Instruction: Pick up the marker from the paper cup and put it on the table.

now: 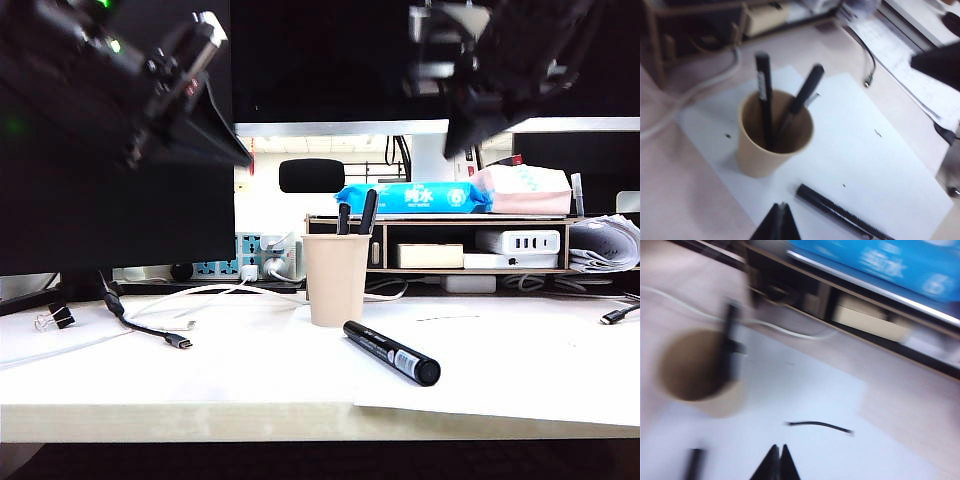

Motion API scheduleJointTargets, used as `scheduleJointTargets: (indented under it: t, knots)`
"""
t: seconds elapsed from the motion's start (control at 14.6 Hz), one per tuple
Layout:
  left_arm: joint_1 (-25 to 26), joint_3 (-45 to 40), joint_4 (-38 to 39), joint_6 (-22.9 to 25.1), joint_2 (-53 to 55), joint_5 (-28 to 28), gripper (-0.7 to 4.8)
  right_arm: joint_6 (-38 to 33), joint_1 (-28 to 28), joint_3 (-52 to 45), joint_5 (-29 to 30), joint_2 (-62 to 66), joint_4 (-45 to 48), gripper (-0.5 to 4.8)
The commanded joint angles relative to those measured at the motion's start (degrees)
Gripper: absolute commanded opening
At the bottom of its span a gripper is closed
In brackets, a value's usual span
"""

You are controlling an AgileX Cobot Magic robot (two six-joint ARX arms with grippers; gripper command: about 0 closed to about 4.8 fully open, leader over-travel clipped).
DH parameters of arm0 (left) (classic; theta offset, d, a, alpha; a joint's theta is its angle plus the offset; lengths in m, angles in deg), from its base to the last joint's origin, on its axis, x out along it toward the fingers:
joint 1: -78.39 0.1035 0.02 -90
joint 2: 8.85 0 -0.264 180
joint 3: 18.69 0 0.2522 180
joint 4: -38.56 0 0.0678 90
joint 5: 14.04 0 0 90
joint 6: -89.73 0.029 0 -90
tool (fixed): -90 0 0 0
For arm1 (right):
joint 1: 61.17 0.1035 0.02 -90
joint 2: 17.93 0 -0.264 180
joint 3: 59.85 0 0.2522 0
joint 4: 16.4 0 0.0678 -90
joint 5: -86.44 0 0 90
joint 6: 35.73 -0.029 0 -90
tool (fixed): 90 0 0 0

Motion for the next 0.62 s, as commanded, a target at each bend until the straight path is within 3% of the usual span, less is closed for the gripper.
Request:
scheduleJointTargets:
  t: [0.07, 0.62]
  knots:
    - [-0.07, -0.2, 0.42, 0.57, -4.35, 1.36, -0.05, -2.95, 0.04, 0.37, 6.4, -2.78, -1.99, -0.07]
    - [-0.2, -0.57, 7.87, 1.18, -18.73, 4.13, -0.05, -5.66, 0.09, 0.31, 9.86, -17.46, -7.13, -0.07]
